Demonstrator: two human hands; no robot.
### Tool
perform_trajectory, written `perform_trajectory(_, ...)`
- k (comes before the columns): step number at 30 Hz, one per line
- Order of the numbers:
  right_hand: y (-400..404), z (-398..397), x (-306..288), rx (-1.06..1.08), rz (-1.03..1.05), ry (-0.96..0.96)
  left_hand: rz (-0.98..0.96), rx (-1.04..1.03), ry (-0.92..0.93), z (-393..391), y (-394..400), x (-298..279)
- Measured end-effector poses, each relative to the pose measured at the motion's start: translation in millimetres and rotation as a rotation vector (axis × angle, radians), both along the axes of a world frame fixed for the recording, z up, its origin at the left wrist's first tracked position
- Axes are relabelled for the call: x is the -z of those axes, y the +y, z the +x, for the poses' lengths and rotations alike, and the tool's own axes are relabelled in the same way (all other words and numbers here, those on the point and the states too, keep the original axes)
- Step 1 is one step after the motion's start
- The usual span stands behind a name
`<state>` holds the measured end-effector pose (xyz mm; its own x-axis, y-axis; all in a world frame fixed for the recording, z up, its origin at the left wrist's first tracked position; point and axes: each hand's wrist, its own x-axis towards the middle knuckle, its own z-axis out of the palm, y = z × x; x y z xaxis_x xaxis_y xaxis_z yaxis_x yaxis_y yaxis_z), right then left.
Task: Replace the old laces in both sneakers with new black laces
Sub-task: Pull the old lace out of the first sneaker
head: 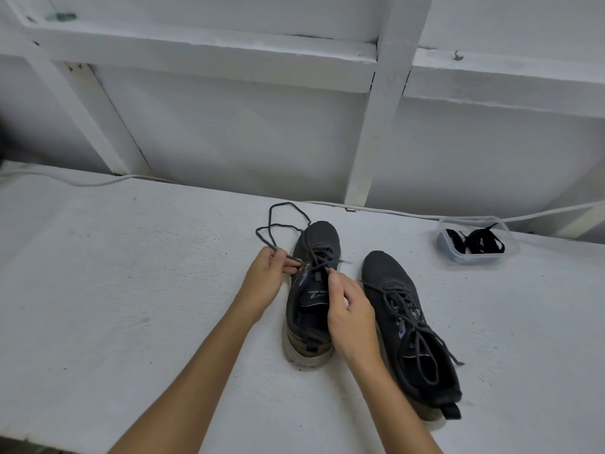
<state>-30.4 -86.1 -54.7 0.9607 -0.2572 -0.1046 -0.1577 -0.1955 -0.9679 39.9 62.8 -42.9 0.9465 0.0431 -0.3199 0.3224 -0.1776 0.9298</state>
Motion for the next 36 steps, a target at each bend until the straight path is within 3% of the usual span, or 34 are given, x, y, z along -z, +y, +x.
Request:
perform_trajectory(4,0,0,-2,0.008,0.011,-0.001,0.111,0.202,-0.077,-3,5,-2)
perform_trajectory(6,0,-1,-2,0.003,0.01,-0.002,0.107,0.063,-0.107,-2,0,-1)
perform_trajectory(9,0,0,-2,0.0,0.015,0.003,-0.016,-0.132,-0.003,0,-6,-1)
perform_trajectory(15,1,-1,-1,0.011,0.019,0.001,0.191,0.238,-0.109,-4,4,2)
perform_trajectory(17,1,-1,-2,0.011,0.018,0.007,0.188,0.108,-0.152,-2,-1,0)
perform_trajectory(20,0,-1,-2,0.021,0.024,0.008,0.001,-0.099,-0.059,-1,-5,-4)
perform_trajectory(28,-2,1,-13,0.004,0.042,0.044,0.165,0.161,-0.07,-19,-2,-7)
perform_trajectory(32,-18,19,-19,-0.002,-0.045,0.133,0.184,0.175,-0.138,-39,-6,-5)
perform_trajectory(36,-32,40,-30,-0.148,-0.24,0.159,0.218,0.217,-0.161,-49,-10,-3)
